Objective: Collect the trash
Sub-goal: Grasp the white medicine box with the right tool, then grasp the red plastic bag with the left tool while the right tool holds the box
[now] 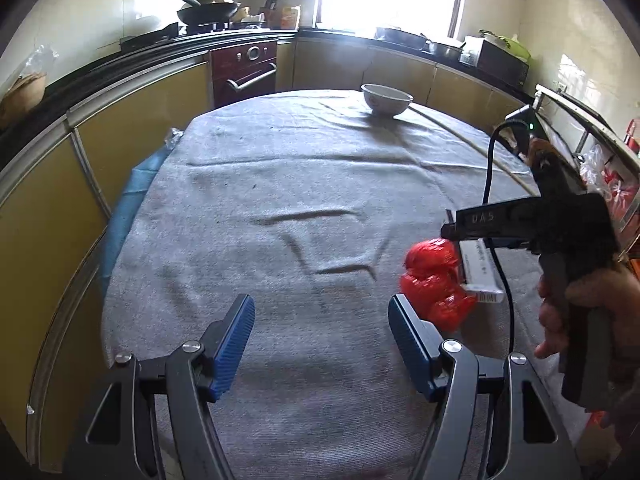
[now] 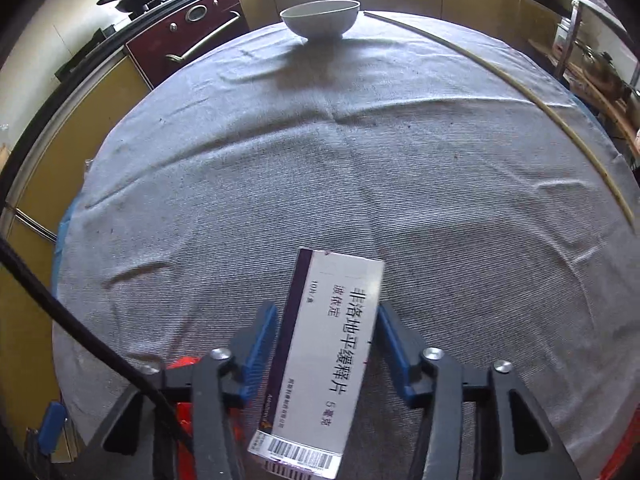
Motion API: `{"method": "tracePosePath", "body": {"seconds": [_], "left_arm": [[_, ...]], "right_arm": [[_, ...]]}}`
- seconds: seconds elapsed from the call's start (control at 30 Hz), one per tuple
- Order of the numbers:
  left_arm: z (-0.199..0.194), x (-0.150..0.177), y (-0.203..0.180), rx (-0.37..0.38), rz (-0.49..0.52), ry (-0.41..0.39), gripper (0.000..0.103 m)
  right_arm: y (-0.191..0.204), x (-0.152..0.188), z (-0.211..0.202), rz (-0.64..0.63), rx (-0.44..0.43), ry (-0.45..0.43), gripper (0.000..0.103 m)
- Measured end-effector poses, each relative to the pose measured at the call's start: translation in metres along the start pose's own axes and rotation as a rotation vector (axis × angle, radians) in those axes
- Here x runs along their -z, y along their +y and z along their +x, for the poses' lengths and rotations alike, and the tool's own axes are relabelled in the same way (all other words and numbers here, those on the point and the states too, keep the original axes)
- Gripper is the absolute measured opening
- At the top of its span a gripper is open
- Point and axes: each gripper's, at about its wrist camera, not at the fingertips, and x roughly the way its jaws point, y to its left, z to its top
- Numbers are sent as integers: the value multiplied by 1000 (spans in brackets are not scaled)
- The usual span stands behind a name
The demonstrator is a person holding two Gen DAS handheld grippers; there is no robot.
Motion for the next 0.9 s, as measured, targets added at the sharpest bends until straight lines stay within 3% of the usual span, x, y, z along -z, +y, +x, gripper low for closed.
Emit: {"method": "tracePosePath", "body": {"seconds": [0.2,0.27,0.5,0.53,0.6,0.63,0.9], "left_arm": [[11,-17,-20,117,-2,38,73],[20,-21,-32,138,13,63,77],[56,-26,-55,185,13,143,77],[58,-25,-54,195,0,148,75],[64,-24,-53,222,-23,166,57],[67,-23,-53,229,-32,186,43],[56,-23,-58,211,-49,158,39]], "right_arm": [[-19,7,-6,-15,-2,-18,52],[-27,11,-10,-12,-13,-12,52],[-59,32,-26,12,-55,6,52],[-64,35,-28,22,-64,7,52],[-76,42,-33,39,-88,6,52],[-79,43,-35,42,-93,3,52],[-89,65,-57,18,-153,-59,52]]}}
